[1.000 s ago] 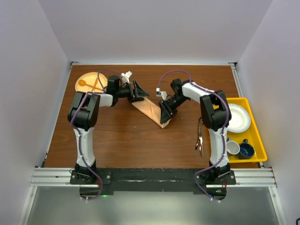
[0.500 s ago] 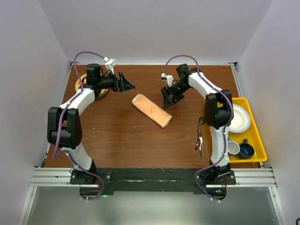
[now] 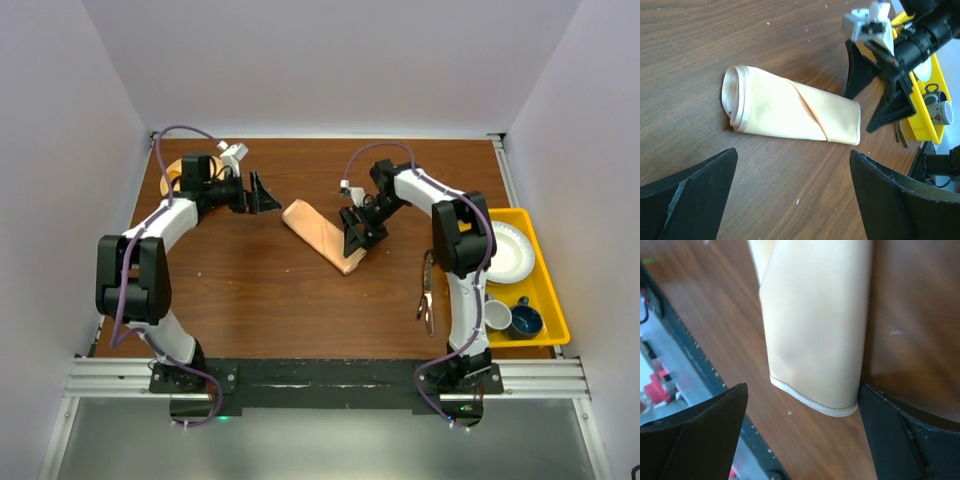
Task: Fold the napkin into a case and place the utensils inside
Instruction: Move the smaller rectangle folded napkin to the center of the board.
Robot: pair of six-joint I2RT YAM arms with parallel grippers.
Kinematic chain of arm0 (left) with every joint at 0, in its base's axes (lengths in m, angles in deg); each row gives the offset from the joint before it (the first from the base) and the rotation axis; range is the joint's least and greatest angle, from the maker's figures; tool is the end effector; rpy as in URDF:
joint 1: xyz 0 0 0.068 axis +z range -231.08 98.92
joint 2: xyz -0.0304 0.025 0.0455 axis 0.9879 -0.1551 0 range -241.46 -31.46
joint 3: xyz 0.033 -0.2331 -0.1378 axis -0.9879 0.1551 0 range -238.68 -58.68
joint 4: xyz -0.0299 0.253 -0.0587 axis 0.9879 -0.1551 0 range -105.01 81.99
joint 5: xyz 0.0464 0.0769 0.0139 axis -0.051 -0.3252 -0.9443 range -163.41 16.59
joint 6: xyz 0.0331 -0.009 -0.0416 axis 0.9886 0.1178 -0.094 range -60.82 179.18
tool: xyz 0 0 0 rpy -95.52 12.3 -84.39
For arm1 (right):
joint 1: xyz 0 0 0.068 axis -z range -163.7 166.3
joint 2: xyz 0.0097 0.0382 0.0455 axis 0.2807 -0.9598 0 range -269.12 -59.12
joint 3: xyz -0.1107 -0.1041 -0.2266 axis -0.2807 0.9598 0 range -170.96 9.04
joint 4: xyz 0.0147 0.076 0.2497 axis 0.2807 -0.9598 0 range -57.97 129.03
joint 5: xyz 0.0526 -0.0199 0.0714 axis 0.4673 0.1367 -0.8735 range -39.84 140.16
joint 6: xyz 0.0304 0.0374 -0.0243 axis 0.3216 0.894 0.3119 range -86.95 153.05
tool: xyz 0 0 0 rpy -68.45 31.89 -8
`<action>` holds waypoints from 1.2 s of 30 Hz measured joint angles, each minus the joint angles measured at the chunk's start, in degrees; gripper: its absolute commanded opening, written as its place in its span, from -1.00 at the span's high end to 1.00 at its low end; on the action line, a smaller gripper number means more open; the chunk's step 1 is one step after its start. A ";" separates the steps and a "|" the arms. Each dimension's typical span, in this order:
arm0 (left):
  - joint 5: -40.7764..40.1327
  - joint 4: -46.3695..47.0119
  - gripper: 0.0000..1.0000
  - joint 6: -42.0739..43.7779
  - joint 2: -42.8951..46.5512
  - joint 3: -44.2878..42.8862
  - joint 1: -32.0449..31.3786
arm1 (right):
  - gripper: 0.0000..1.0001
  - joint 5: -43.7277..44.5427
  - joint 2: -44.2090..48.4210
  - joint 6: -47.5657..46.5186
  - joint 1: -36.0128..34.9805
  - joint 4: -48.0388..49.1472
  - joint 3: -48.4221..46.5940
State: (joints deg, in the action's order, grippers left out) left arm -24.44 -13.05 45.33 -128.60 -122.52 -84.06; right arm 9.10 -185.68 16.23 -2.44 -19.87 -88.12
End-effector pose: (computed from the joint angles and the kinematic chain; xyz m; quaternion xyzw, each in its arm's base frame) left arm 0.3649 -0.0459 0.2307 0.1022 0.8326 -0.4270 0.3376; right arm 0.3931 0.1582 0.1568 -0.2909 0.8901 0.3508 0.0080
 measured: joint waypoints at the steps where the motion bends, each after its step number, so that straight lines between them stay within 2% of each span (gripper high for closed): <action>1: 0.00 -0.26 -1.00 0.11 0.26 0.20 0.13 | -0.91 -0.39 0.72 0.37 -0.79 0.20 1.42; 13: -0.13 -1.75 -1.00 3.32 3.54 5.81 2.60 | -0.96 -5.05 5.46 9.20 -14.56 8.13 11.93; 17: 0.07 -3.19 -1.00 5.14 4.66 6.45 3.52 | -0.97 -3.93 6.54 9.66 -15.96 9.09 12.55; 20: -0.15 -3.63 -1.00 6.78 5.29 6.45 4.13 | -0.96 0.48 9.64 6.97 -14.14 6.86 12.90; 23: -0.92 -3.56 -1.00 8.07 6.27 6.40 4.24 | -0.96 5.22 17.42 4.59 -9.64 4.46 13.00; 25: -1.92 -3.04 -1.00 8.85 7.41 6.40 4.24 | -0.96 10.01 27.15 3.91 -5.57 4.74 13.22; 27: -2.84 -2.27 -1.00 9.01 8.63 6.40 4.24 | -0.84 14.51 36.26 4.81 -2.78 5.44 13.42; 32: -5.05 0.74 -1.00 8.94 12.17 6.62 4.24 | -0.56 25.11 56.28 11.08 -3.34 7.15 18.99; 36: -5.77 2.03 -1.00 8.92 14.86 8.66 4.24 | -0.48 31.43 61.75 18.32 -3.10 3.54 26.29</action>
State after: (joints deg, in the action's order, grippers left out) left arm -30.21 -11.02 54.25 -113.74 -113.86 -79.82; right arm 40.53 -123.93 34.55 -5.54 -16.33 -61.83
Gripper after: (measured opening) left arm 0.997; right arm 0.768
